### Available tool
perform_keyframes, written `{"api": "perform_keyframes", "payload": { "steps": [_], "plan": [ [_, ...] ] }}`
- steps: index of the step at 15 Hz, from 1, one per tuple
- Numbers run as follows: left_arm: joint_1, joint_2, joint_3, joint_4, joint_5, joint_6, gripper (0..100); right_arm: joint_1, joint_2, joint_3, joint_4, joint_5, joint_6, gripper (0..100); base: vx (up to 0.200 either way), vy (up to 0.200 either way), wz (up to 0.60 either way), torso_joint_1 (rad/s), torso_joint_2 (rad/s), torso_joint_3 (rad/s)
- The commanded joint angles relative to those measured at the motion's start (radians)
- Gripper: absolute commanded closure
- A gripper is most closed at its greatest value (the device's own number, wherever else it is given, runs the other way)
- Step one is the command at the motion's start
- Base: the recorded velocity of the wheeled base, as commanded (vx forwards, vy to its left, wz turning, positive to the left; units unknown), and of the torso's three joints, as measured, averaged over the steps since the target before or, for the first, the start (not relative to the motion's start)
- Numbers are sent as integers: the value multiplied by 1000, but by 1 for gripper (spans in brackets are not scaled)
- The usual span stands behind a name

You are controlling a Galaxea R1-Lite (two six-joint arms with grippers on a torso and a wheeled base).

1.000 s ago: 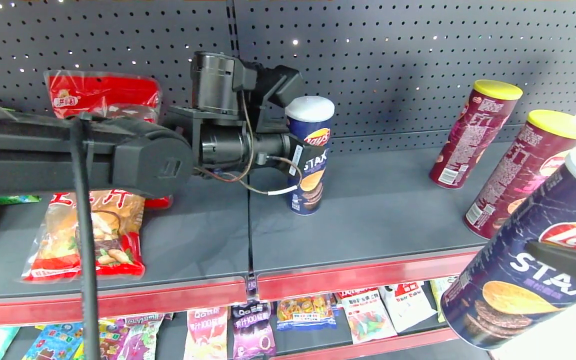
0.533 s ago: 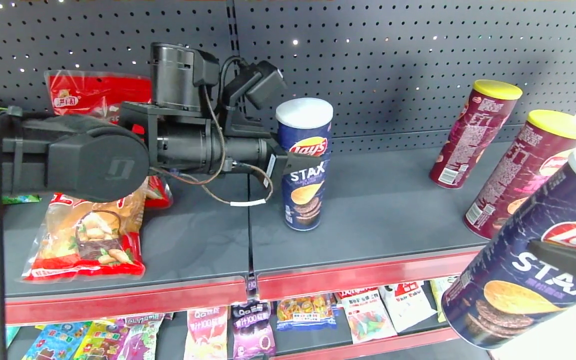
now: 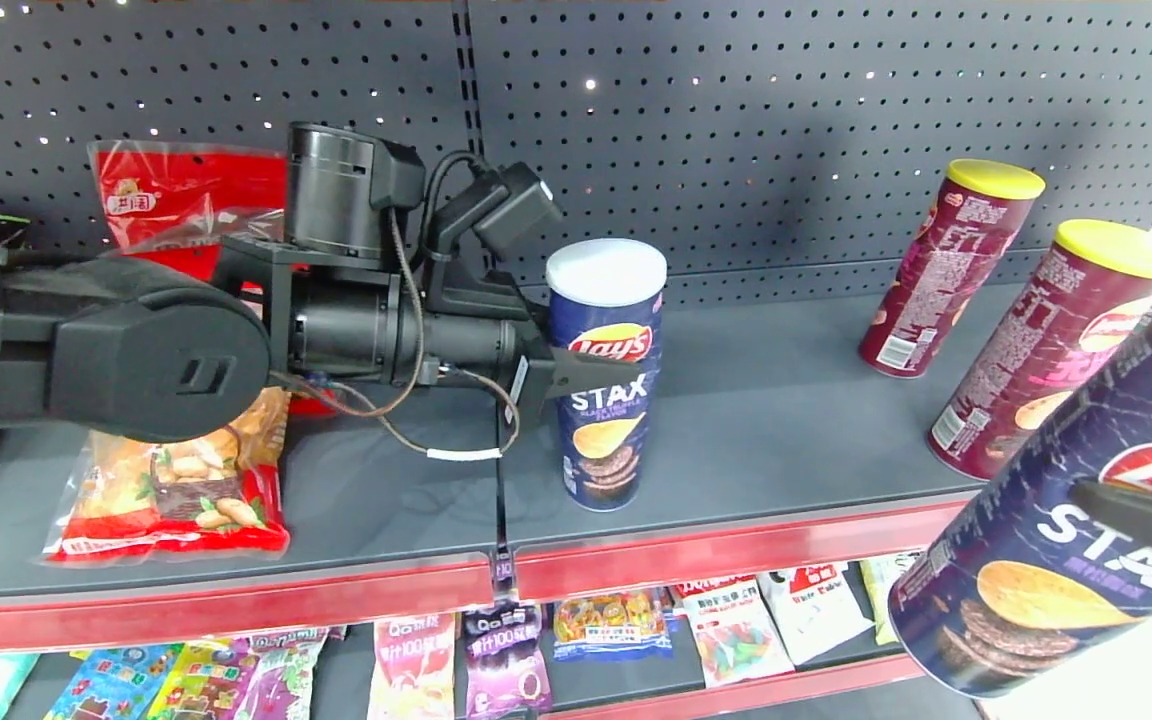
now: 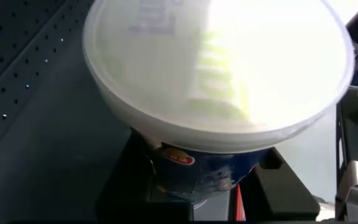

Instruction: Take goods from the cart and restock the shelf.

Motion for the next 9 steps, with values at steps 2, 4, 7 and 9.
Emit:
{"api": "perform_keyframes", "payload": {
  "steps": [2,4,7,9],
  "plan": [
    [1,-46,39,0,0,-2,100,1,-1,4,-1,1,0,100,0,0,0,0,0,0],
    [0,-63,68,0,-1,-4,100,1,-1,4,-1,1,0,100,0,0,0,0,0,0],
    [0,-76,96,0,0,-4,100,1,-1,4,-1,1,0,100,0,0,0,0,0,0],
    [0,-77,97,0,0,-4,100,1,-1,4,-1,1,0,100,0,0,0,0,0,0]
  ]
}}
